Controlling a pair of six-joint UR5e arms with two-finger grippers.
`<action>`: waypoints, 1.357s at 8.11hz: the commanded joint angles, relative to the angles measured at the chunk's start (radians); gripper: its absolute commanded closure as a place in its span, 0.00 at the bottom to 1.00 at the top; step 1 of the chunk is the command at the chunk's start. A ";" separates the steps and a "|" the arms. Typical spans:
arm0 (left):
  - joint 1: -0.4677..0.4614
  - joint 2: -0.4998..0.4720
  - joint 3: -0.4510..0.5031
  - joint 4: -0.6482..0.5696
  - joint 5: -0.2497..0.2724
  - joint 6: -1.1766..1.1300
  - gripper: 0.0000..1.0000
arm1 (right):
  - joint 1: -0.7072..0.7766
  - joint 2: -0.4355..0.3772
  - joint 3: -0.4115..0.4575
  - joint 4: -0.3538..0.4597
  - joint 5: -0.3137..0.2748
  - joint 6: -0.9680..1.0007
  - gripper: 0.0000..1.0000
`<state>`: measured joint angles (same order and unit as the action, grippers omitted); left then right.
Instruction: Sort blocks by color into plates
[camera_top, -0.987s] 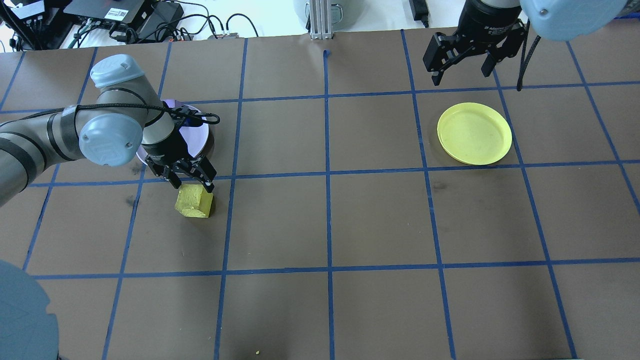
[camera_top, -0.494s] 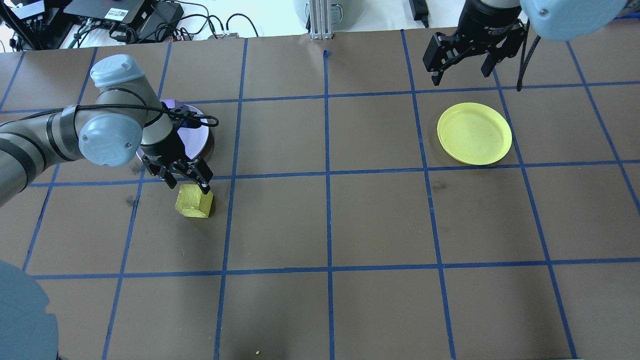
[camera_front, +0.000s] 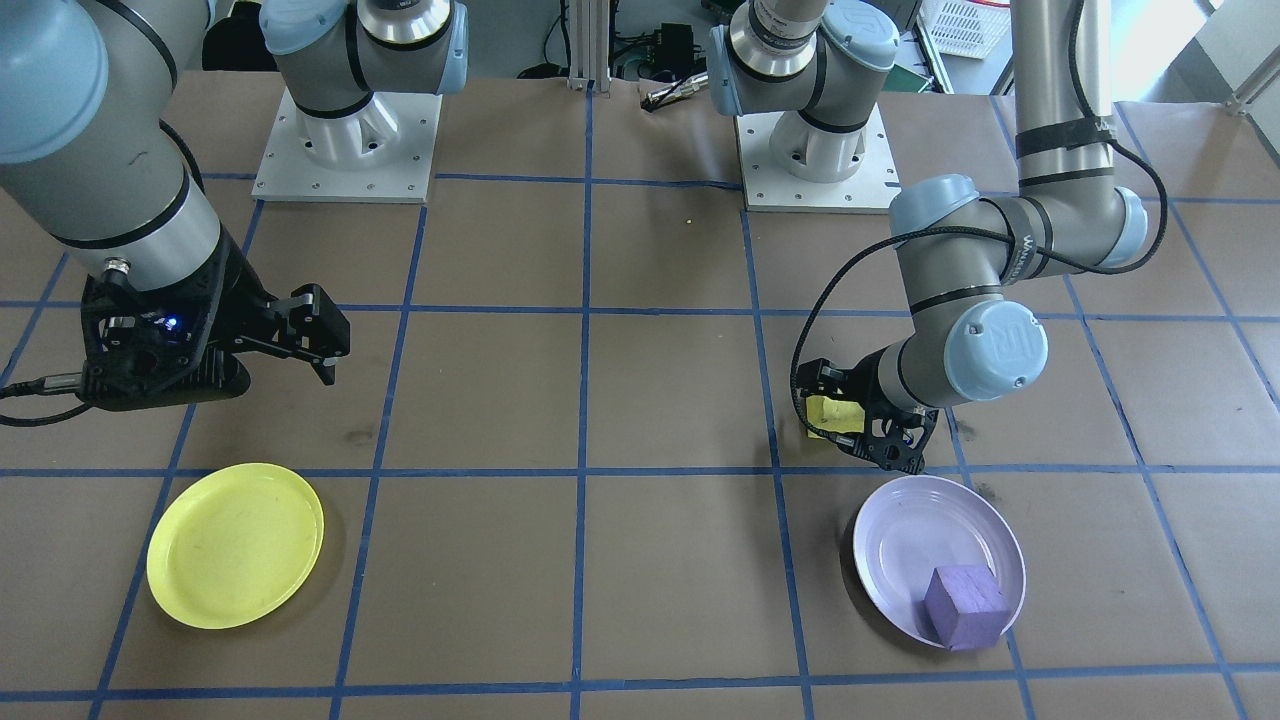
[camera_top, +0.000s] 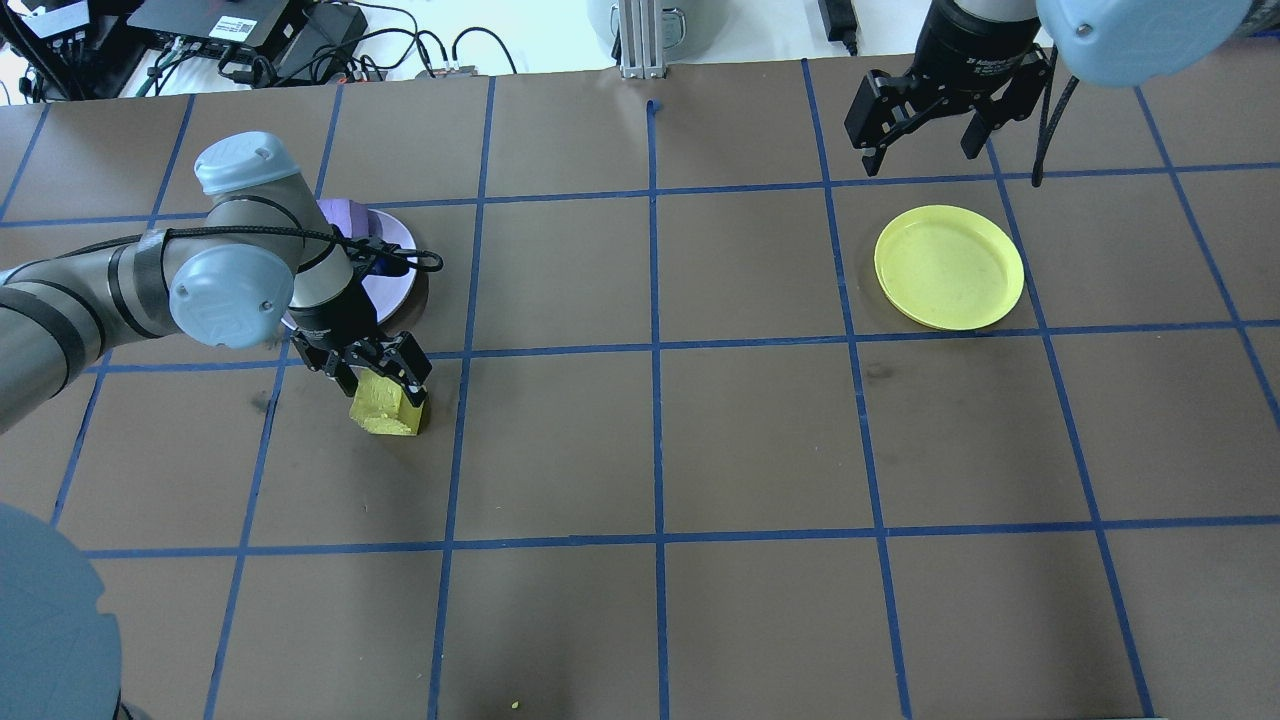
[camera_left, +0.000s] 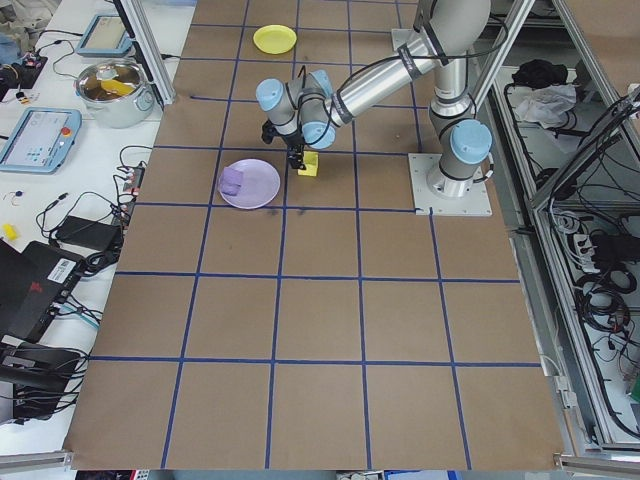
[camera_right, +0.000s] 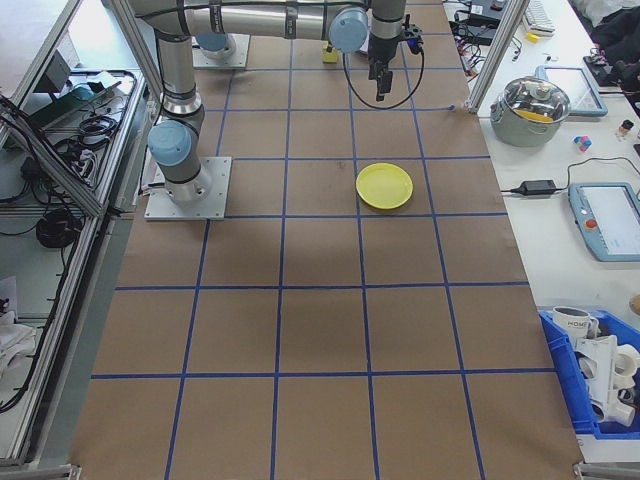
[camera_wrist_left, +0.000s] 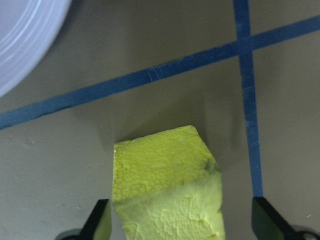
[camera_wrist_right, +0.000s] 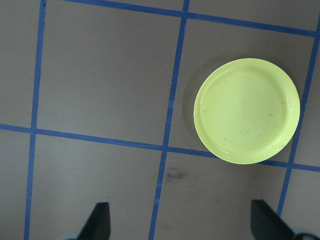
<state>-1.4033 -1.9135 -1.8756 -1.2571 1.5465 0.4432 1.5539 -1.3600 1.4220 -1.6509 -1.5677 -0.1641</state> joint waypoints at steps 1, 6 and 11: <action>0.007 -0.021 -0.025 0.062 -0.003 -0.008 0.04 | 0.000 -0.001 0.006 -0.001 -0.002 -0.002 0.00; -0.052 0.049 -0.013 0.024 -0.058 -0.157 1.00 | -0.002 -0.001 0.006 -0.049 -0.003 -0.002 0.00; -0.395 0.048 0.082 -0.042 -0.238 -0.594 1.00 | 0.003 -0.005 0.012 -0.033 -0.011 0.002 0.00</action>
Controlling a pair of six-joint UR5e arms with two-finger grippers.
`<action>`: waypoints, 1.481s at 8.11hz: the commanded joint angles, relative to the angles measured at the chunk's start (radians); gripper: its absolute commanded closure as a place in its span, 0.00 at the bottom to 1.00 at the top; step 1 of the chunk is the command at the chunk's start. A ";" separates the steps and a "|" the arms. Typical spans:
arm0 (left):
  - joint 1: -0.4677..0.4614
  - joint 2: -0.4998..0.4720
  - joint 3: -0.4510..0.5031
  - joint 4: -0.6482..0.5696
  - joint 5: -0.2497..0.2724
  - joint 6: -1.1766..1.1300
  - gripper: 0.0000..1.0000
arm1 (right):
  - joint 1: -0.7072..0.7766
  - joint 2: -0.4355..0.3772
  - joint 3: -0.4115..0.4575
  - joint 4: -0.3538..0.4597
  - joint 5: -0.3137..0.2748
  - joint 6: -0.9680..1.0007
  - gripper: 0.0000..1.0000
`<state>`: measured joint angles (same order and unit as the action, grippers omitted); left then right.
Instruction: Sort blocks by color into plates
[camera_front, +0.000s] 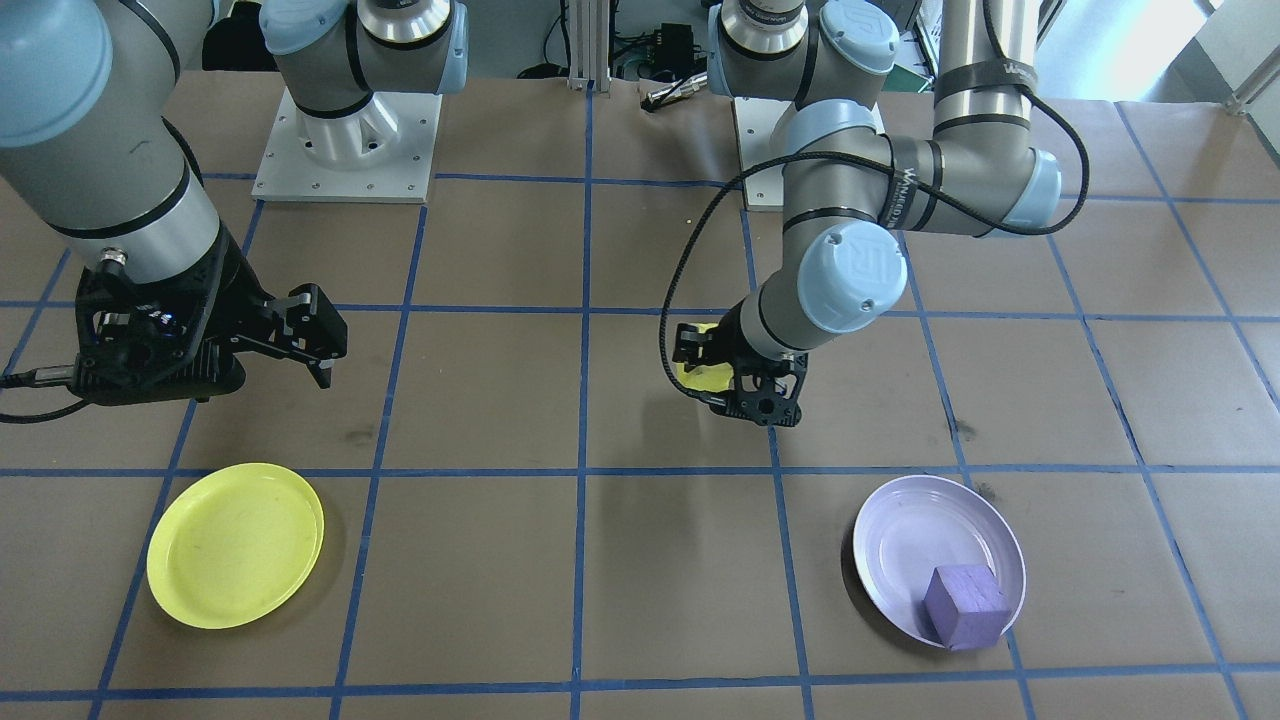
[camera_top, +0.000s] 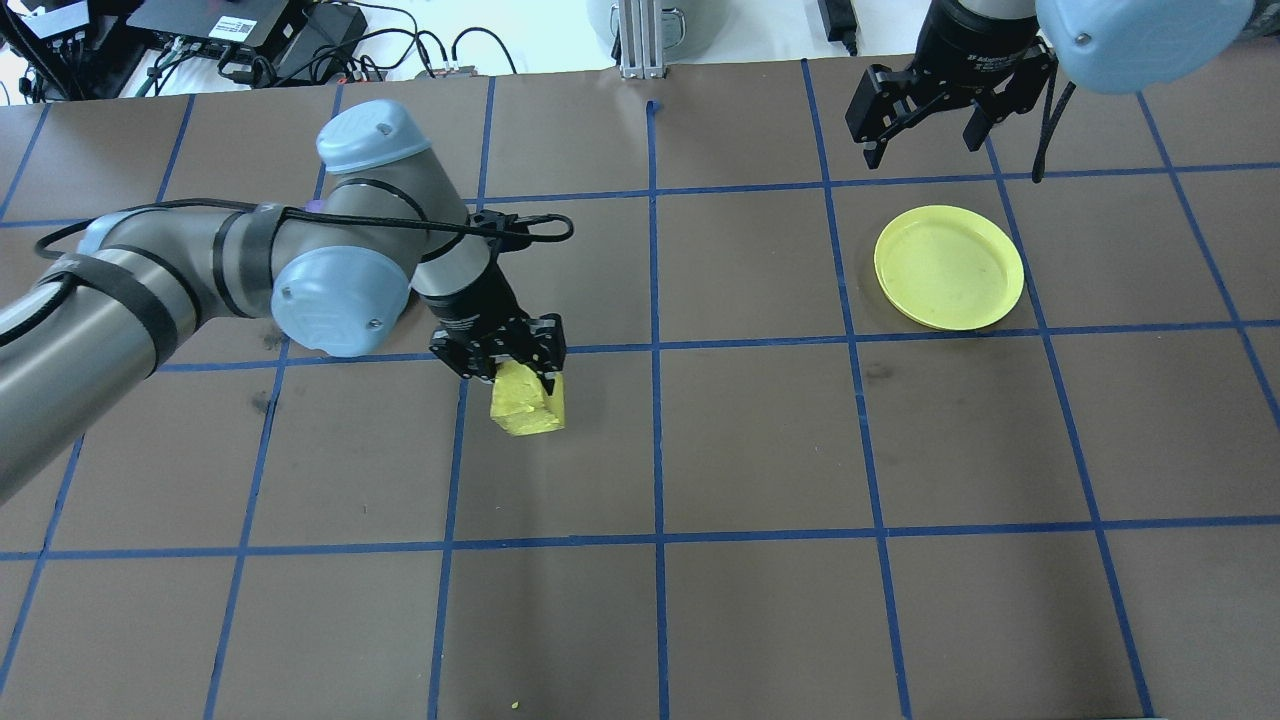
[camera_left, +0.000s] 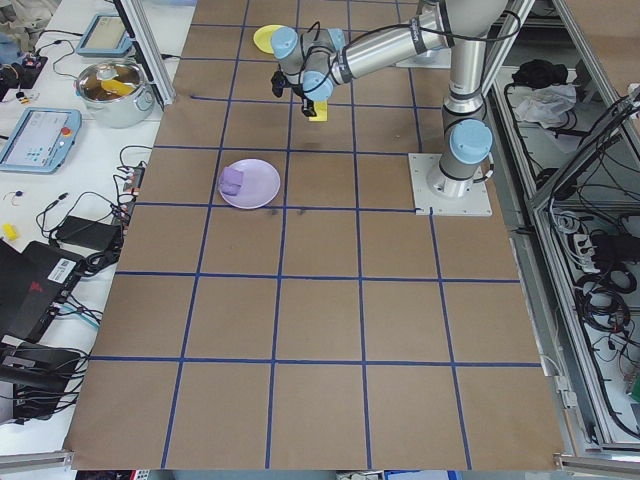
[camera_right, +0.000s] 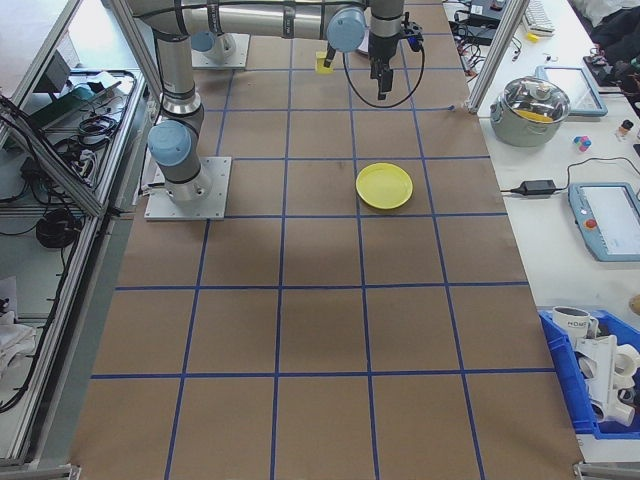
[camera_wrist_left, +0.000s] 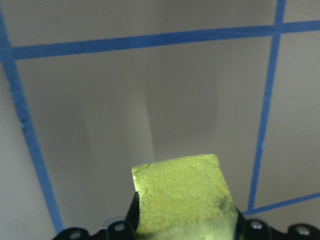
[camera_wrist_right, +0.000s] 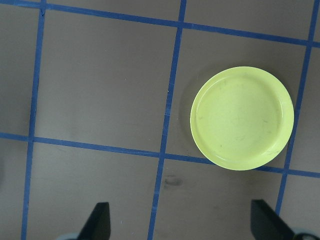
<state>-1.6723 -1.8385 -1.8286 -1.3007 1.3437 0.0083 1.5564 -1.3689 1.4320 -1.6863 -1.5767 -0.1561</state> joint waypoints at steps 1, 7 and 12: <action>-0.194 -0.048 0.049 0.023 -0.032 -0.250 1.00 | 0.001 0.005 0.002 0.000 0.001 -0.006 0.00; -0.310 -0.176 0.072 0.212 -0.061 -0.474 0.47 | -0.001 0.007 0.002 -0.009 -0.006 -0.008 0.00; -0.296 -0.111 0.078 0.213 -0.067 -0.481 0.00 | -0.002 0.008 0.002 -0.018 -0.006 -0.005 0.00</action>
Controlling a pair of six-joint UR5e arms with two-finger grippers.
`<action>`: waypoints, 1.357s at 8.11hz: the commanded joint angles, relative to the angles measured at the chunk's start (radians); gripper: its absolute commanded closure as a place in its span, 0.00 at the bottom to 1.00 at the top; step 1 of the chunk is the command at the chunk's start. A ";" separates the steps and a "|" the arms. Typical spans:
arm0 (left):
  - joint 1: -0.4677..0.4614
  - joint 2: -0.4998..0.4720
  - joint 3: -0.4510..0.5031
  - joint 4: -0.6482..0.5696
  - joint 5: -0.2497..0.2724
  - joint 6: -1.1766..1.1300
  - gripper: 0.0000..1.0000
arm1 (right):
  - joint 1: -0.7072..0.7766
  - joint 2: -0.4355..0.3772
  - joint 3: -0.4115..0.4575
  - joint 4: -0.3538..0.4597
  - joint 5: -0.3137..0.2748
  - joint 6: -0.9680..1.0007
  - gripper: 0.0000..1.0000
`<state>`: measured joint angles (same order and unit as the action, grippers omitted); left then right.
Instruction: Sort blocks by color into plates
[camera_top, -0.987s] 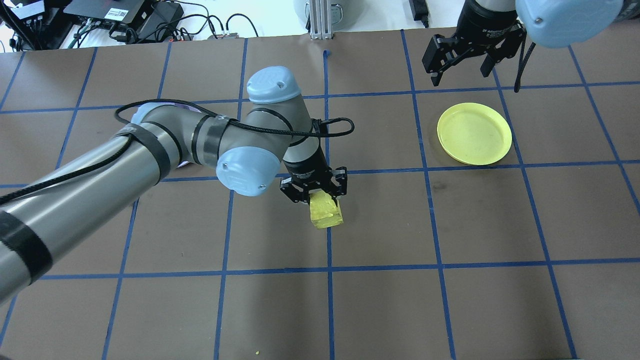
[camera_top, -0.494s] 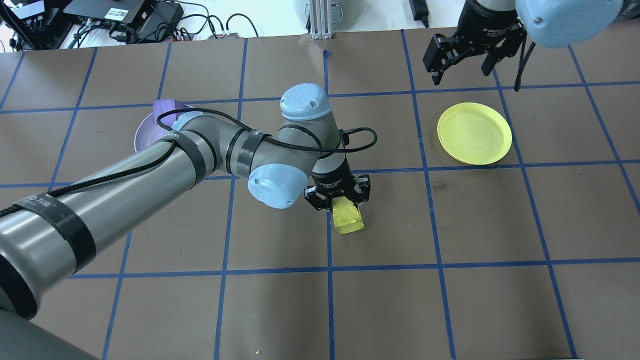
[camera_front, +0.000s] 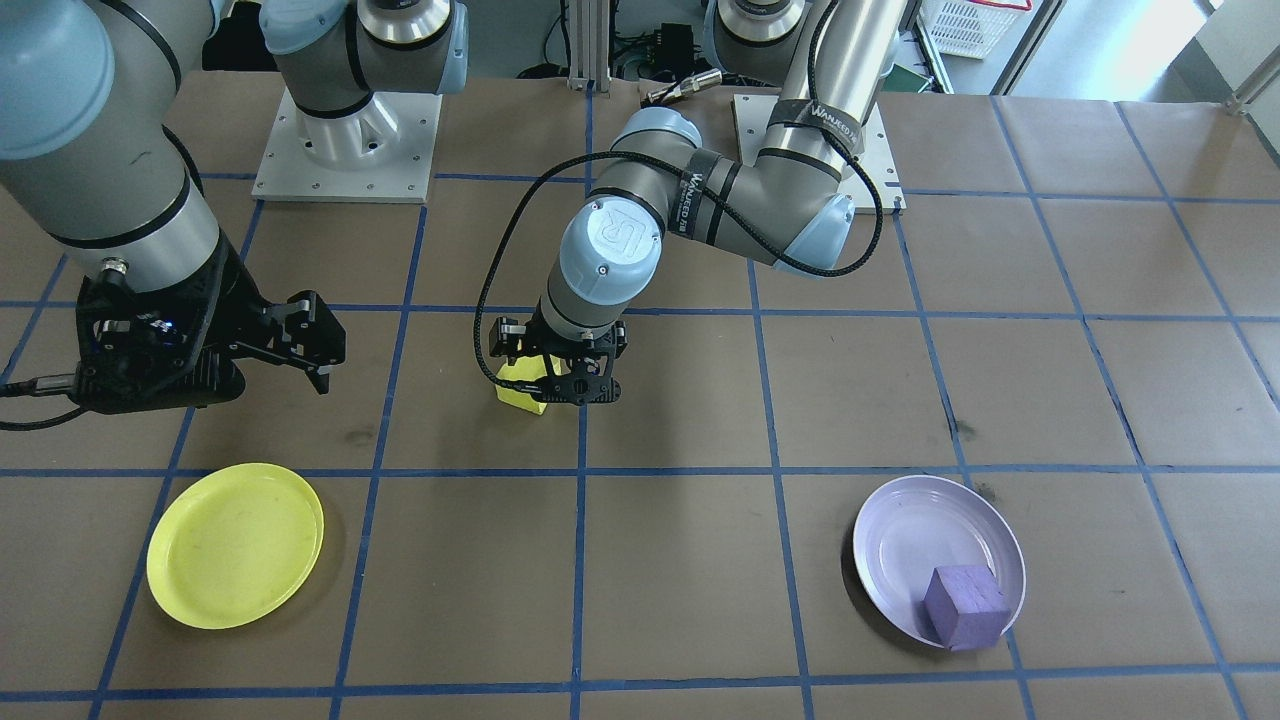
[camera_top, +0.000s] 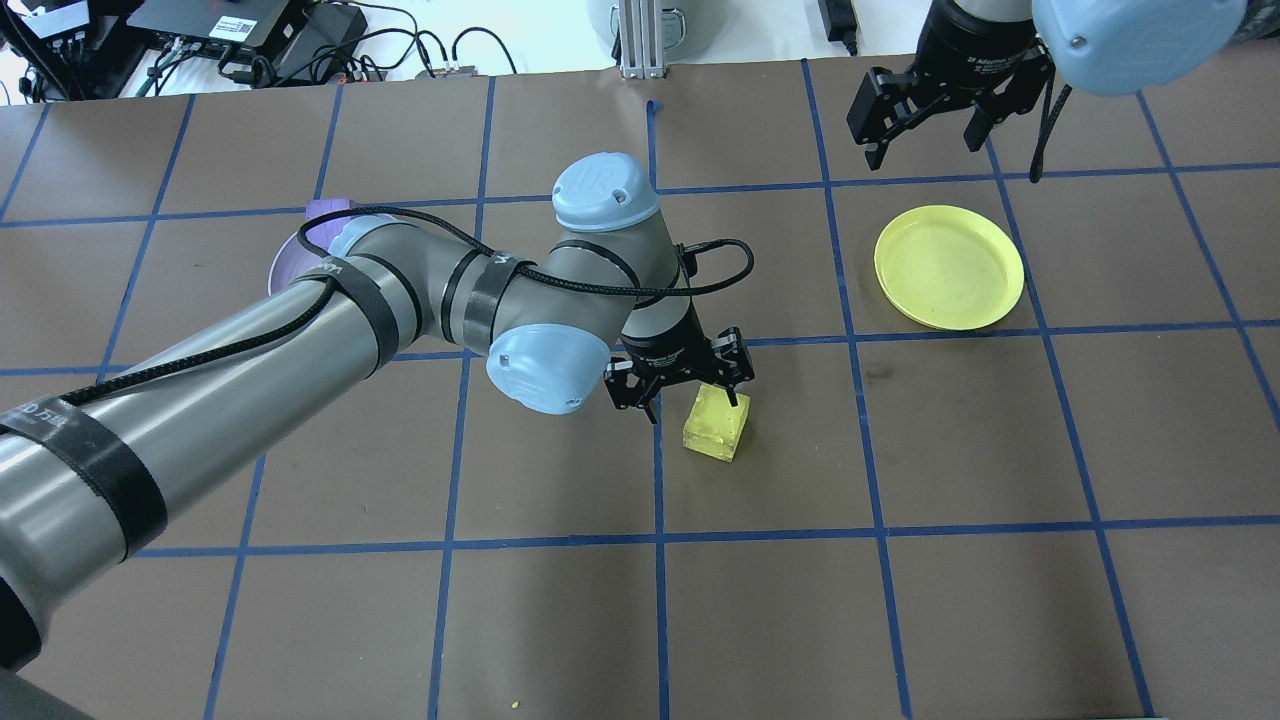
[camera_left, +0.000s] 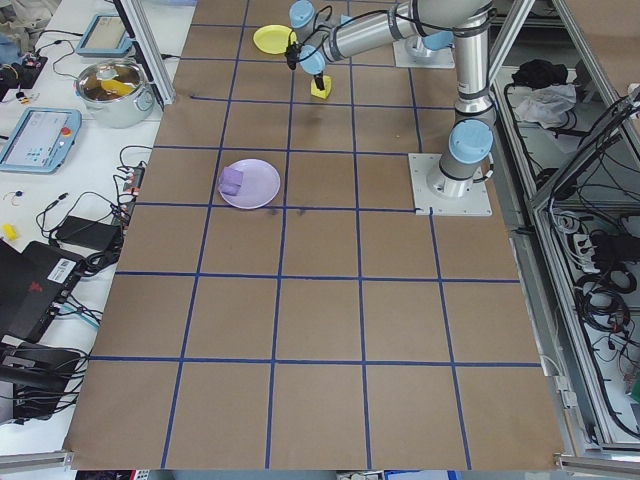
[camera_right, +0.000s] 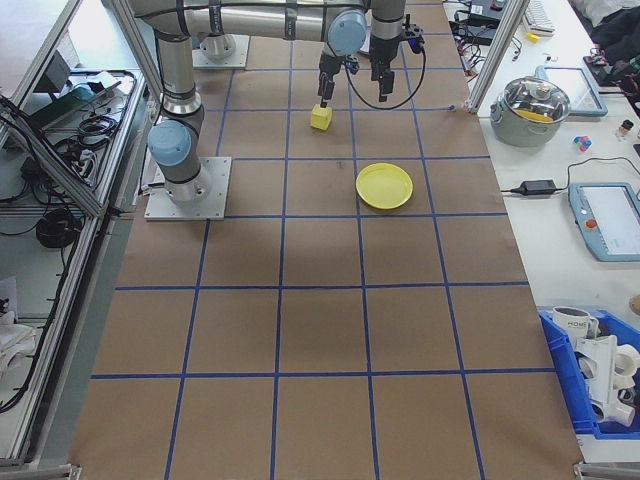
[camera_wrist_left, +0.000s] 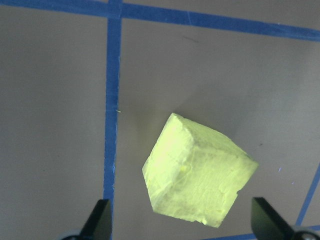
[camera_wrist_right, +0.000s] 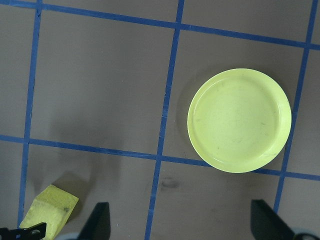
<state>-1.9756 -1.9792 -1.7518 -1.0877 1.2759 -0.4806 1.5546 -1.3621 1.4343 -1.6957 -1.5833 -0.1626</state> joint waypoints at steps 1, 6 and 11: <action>0.021 0.054 0.003 -0.001 0.003 0.017 0.00 | -0.002 0.001 0.000 -0.010 0.000 0.000 0.00; 0.449 0.256 0.047 -0.196 0.084 0.498 0.02 | -0.001 0.001 0.008 0.013 0.016 0.040 0.00; 0.402 0.241 0.442 -0.621 0.285 0.519 0.01 | 0.080 0.003 0.161 -0.004 0.019 0.439 0.00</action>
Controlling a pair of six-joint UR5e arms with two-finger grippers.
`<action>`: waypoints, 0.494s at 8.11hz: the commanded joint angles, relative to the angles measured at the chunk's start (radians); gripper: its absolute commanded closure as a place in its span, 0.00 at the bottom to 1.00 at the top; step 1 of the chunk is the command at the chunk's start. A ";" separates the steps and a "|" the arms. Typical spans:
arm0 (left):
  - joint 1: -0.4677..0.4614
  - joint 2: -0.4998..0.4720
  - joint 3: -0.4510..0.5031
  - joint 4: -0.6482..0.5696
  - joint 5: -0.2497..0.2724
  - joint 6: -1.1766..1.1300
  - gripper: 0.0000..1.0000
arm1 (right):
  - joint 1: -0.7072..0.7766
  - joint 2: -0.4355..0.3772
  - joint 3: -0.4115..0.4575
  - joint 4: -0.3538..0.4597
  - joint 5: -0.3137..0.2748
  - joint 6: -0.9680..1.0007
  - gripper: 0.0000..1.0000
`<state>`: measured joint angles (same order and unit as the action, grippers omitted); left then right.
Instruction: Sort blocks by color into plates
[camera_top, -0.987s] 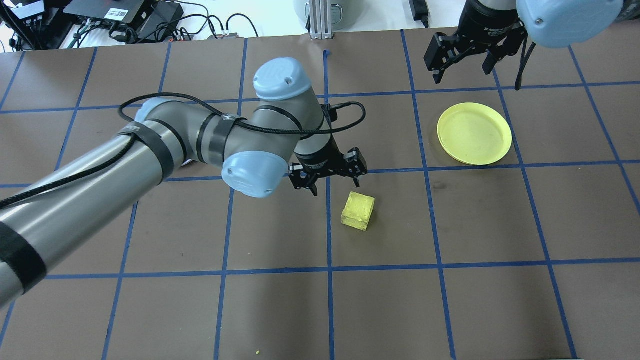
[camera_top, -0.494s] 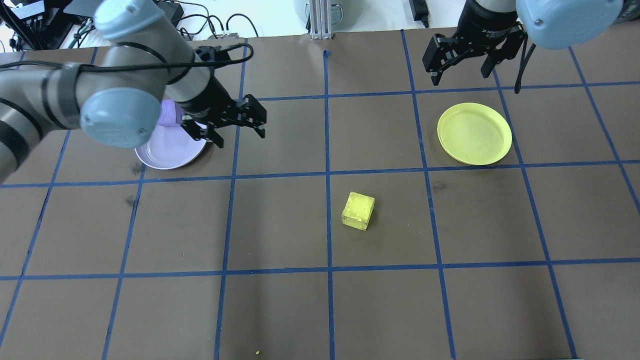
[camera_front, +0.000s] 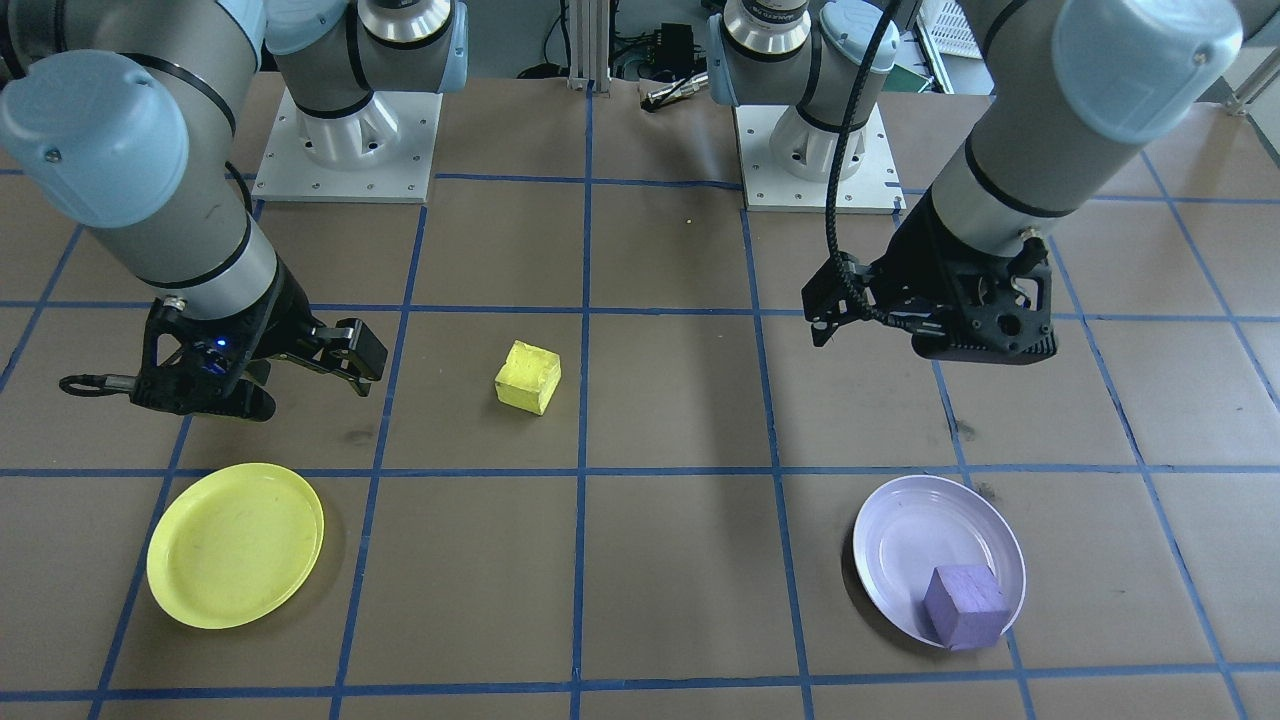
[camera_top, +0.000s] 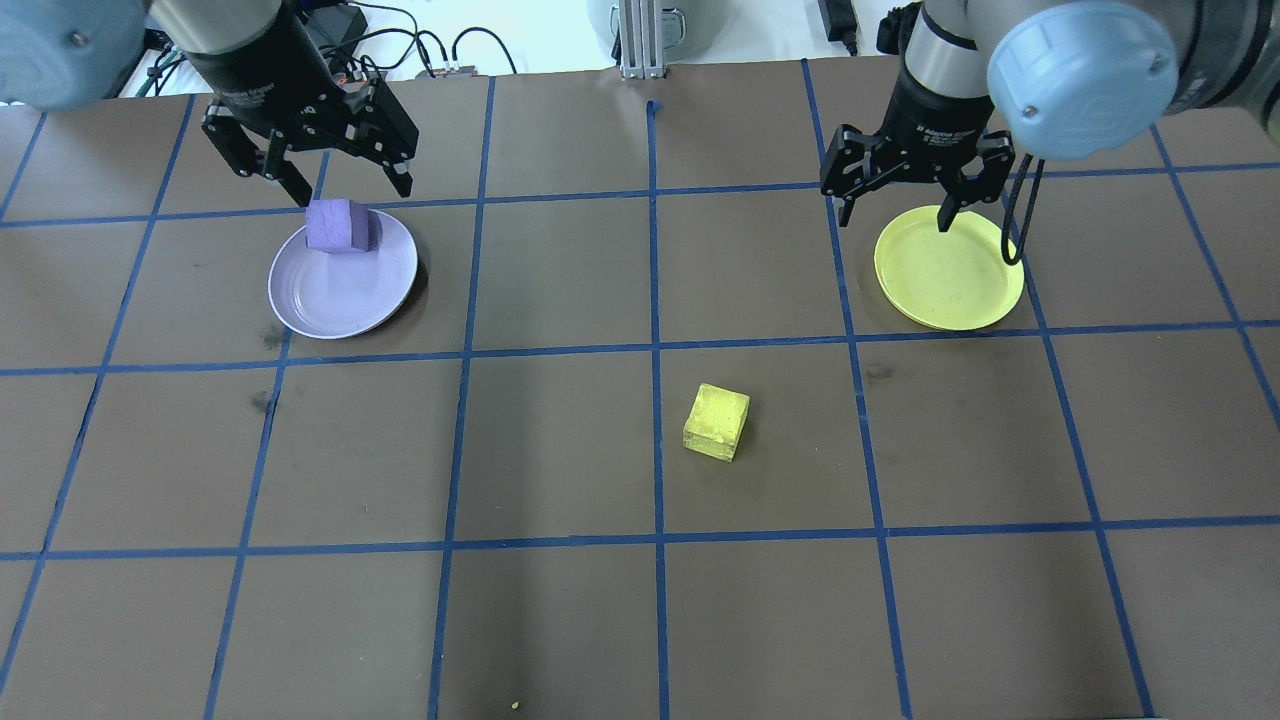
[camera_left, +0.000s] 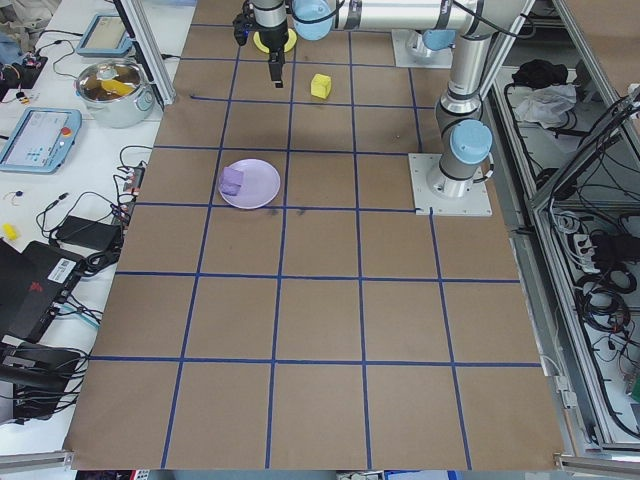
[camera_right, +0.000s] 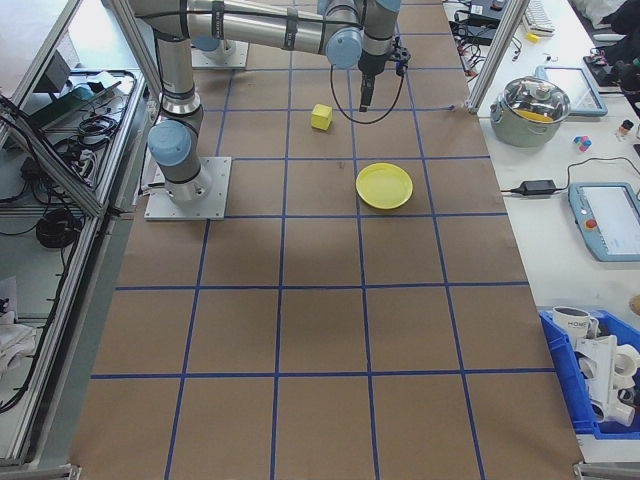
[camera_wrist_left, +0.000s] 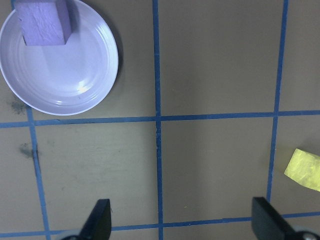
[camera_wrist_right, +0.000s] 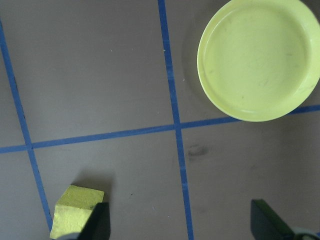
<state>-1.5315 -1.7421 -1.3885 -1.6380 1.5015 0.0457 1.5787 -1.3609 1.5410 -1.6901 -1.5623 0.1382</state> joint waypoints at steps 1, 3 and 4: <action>-0.083 0.016 0.081 -0.069 0.089 -0.007 0.01 | 0.094 0.014 0.074 -0.029 -0.004 0.200 0.00; -0.098 0.026 0.082 -0.072 0.111 -0.009 0.01 | 0.156 0.055 0.100 -0.092 0.001 0.240 0.00; -0.098 0.030 0.078 -0.072 0.106 -0.010 0.01 | 0.187 0.092 0.103 -0.117 -0.001 0.338 0.00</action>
<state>-1.6207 -1.7206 -1.3088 -1.7084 1.6048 0.0379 1.7083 -1.3227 1.6283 -1.7585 -1.5630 0.3545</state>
